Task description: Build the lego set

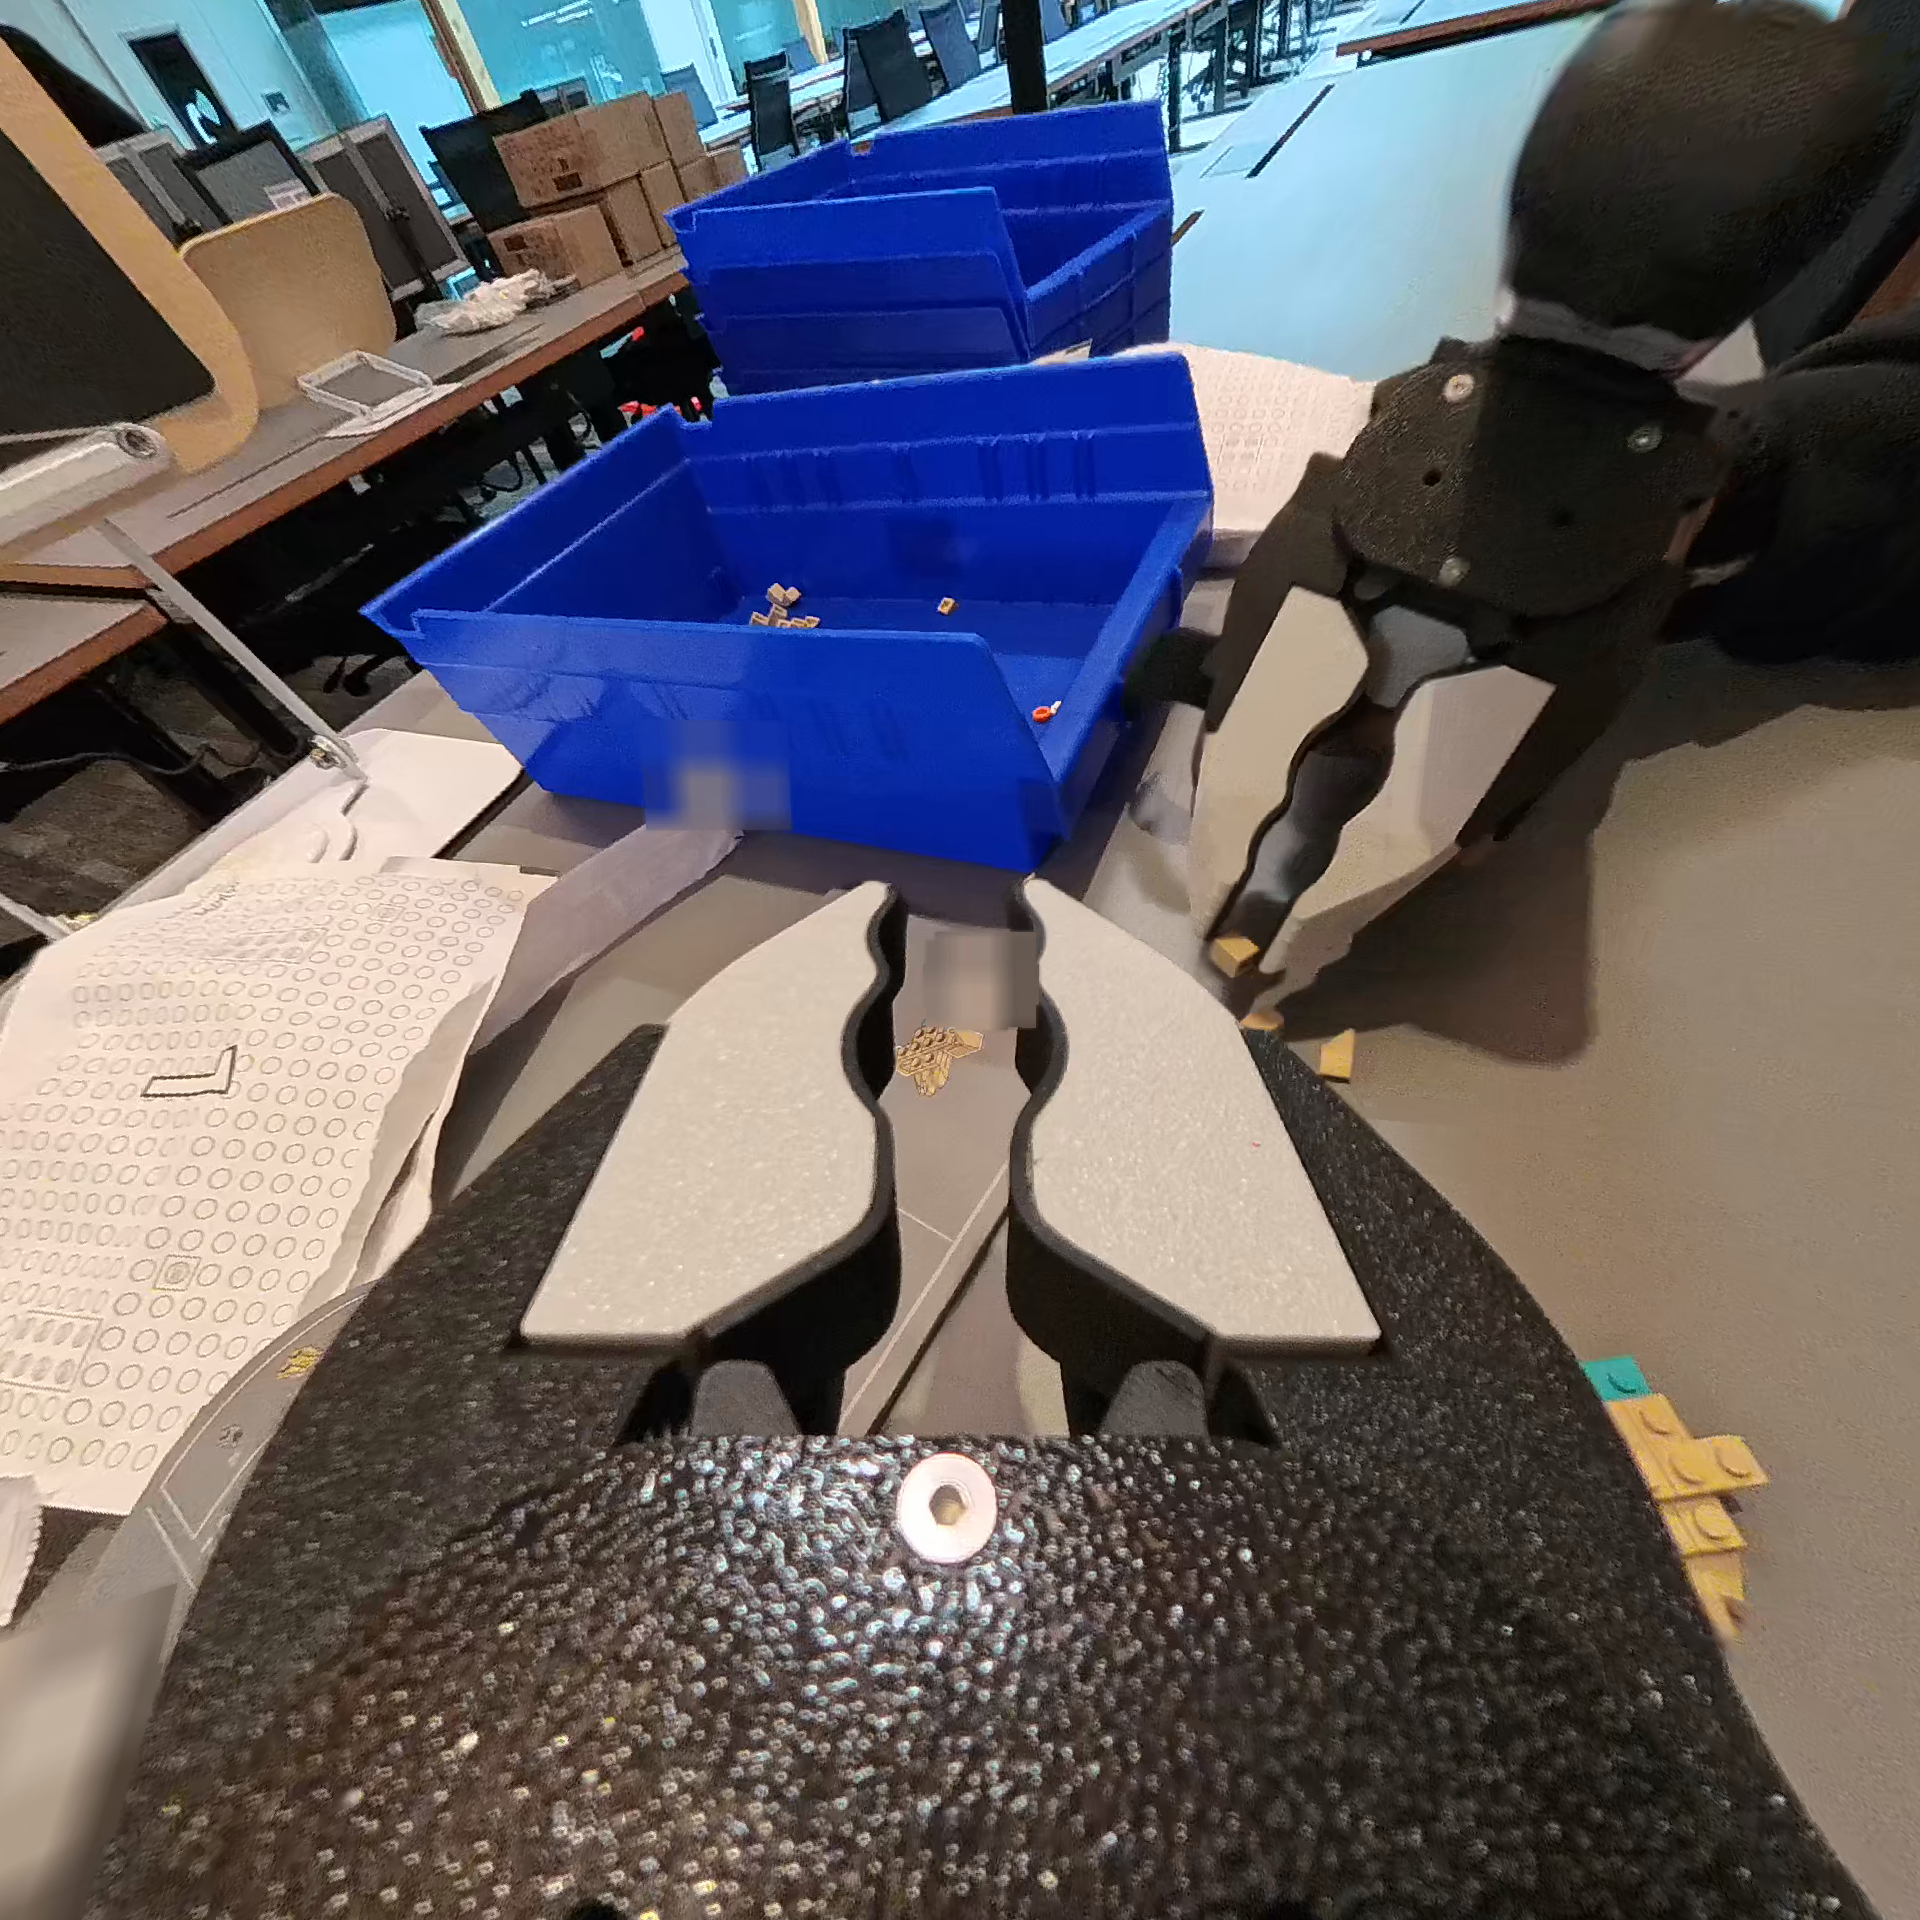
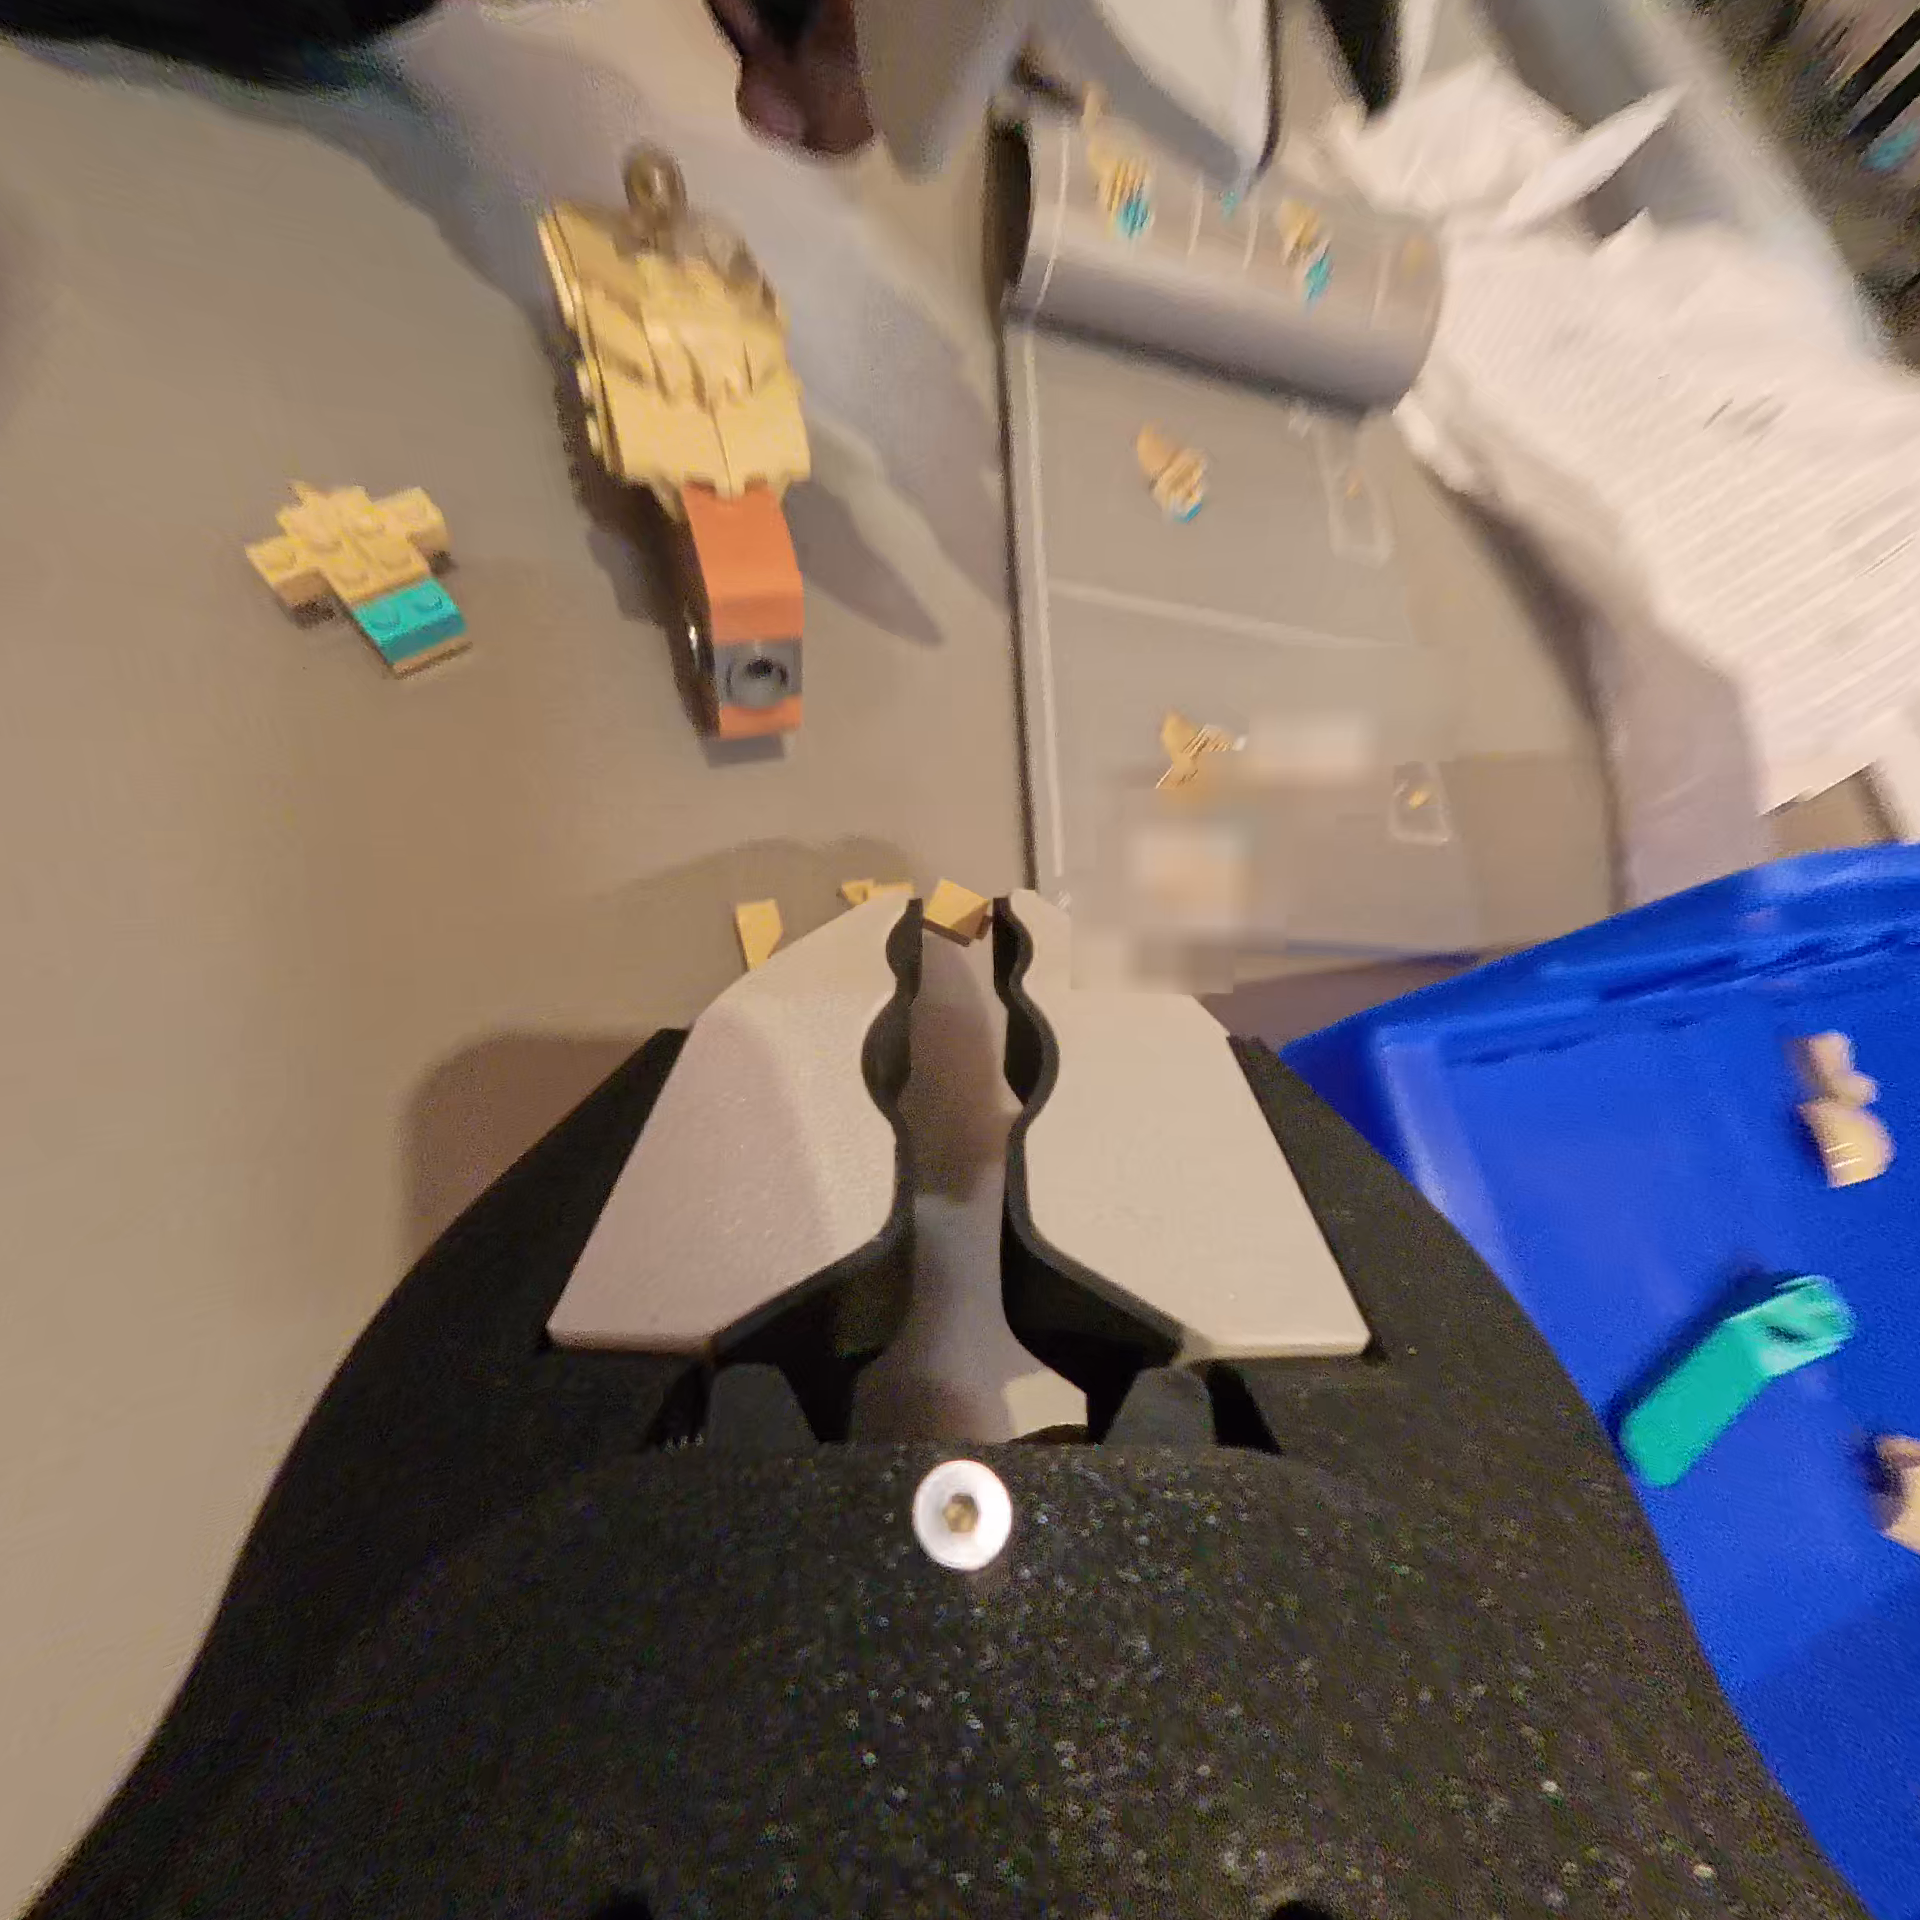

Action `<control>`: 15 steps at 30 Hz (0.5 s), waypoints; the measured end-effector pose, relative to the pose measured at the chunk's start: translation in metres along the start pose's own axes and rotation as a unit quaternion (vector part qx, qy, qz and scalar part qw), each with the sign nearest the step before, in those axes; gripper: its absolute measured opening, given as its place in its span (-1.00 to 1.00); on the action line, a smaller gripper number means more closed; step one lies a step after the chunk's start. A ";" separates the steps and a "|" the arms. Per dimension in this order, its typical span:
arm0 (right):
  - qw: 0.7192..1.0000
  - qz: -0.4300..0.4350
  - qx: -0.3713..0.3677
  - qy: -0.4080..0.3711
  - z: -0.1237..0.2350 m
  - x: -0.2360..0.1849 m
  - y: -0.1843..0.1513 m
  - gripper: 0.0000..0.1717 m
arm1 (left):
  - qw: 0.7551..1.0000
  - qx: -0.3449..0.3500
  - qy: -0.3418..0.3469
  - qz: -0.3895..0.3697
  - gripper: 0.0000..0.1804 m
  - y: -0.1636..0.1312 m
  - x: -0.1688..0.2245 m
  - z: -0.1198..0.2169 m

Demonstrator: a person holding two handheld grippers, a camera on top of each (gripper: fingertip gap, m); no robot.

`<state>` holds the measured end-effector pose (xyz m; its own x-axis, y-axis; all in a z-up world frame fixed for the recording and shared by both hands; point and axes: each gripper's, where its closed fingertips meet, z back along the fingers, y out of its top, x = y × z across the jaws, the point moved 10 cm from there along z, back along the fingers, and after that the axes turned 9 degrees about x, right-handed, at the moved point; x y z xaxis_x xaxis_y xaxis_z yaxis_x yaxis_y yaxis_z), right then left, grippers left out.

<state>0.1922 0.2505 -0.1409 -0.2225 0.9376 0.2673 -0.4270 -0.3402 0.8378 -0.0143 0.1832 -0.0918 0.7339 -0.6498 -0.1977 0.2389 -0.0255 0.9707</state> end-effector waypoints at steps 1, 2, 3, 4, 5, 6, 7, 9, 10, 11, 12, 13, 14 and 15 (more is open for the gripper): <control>0.999 0.023 0.024 -0.015 0.002 0.000 0.004 -0.85 | 1.000 0.002 -0.004 0.006 -0.80 0.002 -0.001 0.001; 0.997 0.046 0.049 -0.031 0.004 -0.001 0.009 -0.85 | 1.000 0.004 -0.014 0.014 -0.80 0.004 -0.002 0.002; 0.993 0.070 0.077 -0.047 0.005 -0.001 0.013 -0.85 | 0.999 0.003 -0.029 0.026 -0.80 0.006 -0.004 0.003; 0.988 0.093 0.105 -0.060 0.006 -0.002 0.017 -0.85 | 0.998 -0.002 -0.046 0.042 -0.80 0.007 -0.005 0.003; 0.982 0.116 0.130 -0.070 0.006 -0.002 0.020 -0.85 | 0.996 -0.005 -0.057 0.064 -0.80 0.008 -0.008 0.003; 0.976 0.140 0.150 -0.076 0.005 -0.002 0.023 -0.85 | 0.994 -0.004 -0.067 0.092 -0.80 0.009 -0.010 0.003; 0.969 0.164 0.165 -0.082 0.003 -0.001 0.025 -0.85 | 0.989 -0.001 -0.084 0.125 -0.80 0.009 -0.012 0.002; 0.957 0.204 0.183 -0.095 -0.002 0.000 0.029 -0.85 | 0.974 -0.003 -0.118 0.192 -0.80 0.007 -0.014 0.000; 0.953 0.217 0.187 -0.101 -0.004 0.001 0.031 -0.85 | 0.968 -0.009 -0.126 0.217 -0.80 0.004 -0.014 -0.002; 0.950 0.225 0.190 -0.106 -0.007 0.002 0.034 -0.85 | 0.963 -0.016 -0.135 0.232 -0.80 0.001 -0.014 -0.002; 0.947 0.231 0.193 -0.112 -0.009 0.002 0.037 -0.85 | 0.961 -0.026 -0.138 0.240 -0.81 -0.002 -0.014 -0.003; 0.943 0.239 0.198 -0.119 -0.010 0.002 0.040 -0.85 | 0.960 -0.037 -0.137 0.243 -0.81 -0.004 -0.014 -0.003; 0.939 0.248 0.202 -0.125 -0.011 0.001 0.042 -0.85 | 0.958 -0.044 -0.141 0.245 -0.82 -0.004 -0.014 -0.002; 0.936 0.256 0.203 -0.130 -0.012 0.001 0.045 -0.85 | 0.956 -0.044 -0.146 0.249 -0.82 -0.003 -0.014 -0.002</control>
<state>0.1624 0.2351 -0.1086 -0.0645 0.6631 0.7457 0.0568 -0.7436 0.6662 -0.0244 0.1940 -0.0925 0.5645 -0.7495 0.3459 -0.0330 0.3982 0.9167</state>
